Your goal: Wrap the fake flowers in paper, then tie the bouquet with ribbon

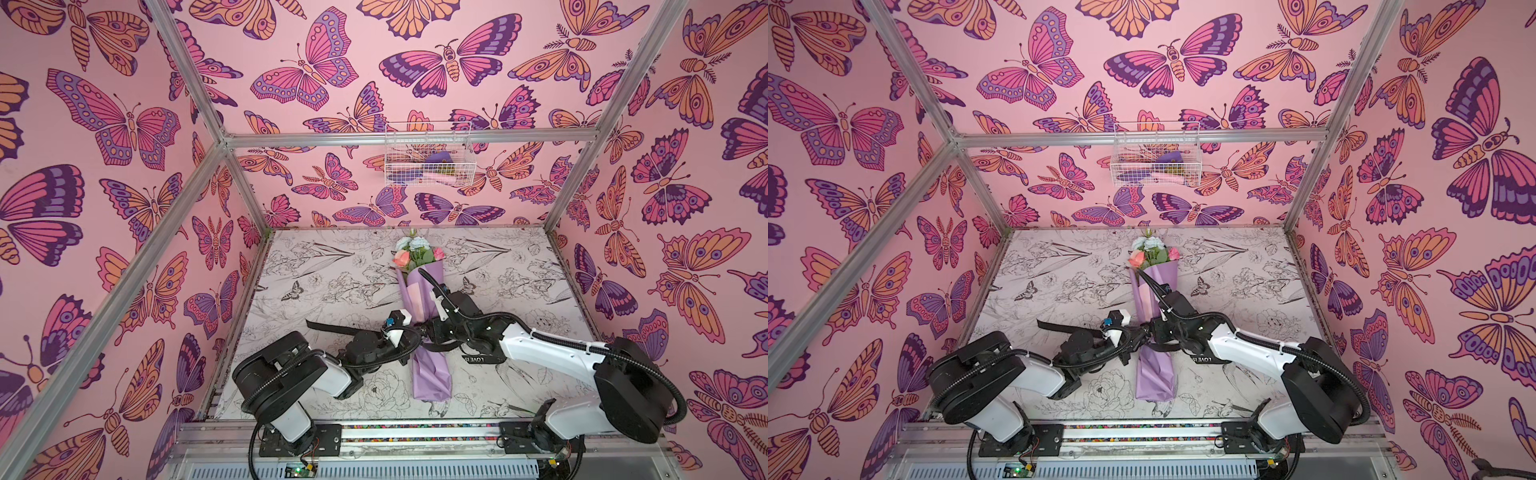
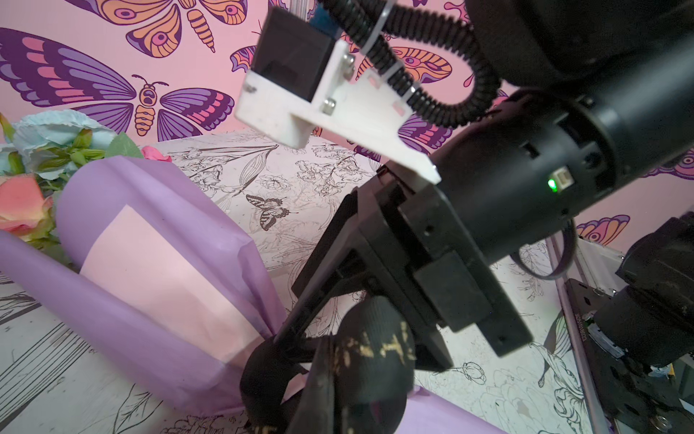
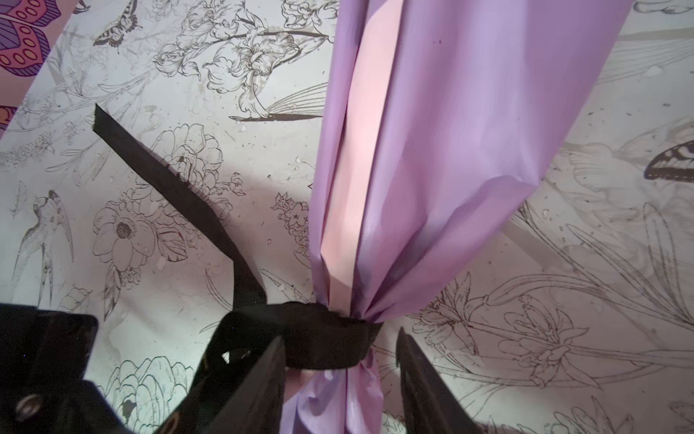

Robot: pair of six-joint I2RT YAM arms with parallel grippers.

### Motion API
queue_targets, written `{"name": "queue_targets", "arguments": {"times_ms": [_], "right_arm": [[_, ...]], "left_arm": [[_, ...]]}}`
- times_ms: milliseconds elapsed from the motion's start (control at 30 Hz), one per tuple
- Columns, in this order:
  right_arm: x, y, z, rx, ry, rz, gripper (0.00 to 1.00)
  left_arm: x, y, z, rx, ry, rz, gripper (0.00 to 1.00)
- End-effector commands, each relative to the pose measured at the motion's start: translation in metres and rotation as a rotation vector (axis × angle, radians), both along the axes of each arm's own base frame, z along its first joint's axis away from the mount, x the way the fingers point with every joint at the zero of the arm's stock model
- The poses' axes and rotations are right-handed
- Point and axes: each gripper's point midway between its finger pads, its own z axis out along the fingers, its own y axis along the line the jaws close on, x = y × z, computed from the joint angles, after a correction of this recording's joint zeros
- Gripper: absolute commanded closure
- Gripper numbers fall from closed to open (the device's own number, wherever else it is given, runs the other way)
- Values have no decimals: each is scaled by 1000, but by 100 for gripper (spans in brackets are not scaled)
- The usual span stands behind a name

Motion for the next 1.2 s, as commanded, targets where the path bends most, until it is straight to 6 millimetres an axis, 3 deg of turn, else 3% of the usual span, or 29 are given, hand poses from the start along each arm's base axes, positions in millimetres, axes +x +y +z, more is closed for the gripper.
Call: {"name": "queue_targets", "arguments": {"times_ms": [0,367,567,867,1167], "right_arm": [[-3,8,0,18,-7,36,49],[-5,5,-17,-15,29,26,46],[5,8,-22,-32,23,3,48],[30,5,-10,-31,-49,-101,61],[42,-12,-1,-13,-99,-218,62]], "left_arm": [[0,-3,10,-39,-17,-6,100],[-1,-5,16,-55,-23,-11,100],[-3,-4,16,-54,-21,-21,100],[-16,0,13,-46,-16,-53,100],[-26,16,-3,-15,14,-33,100]]}}
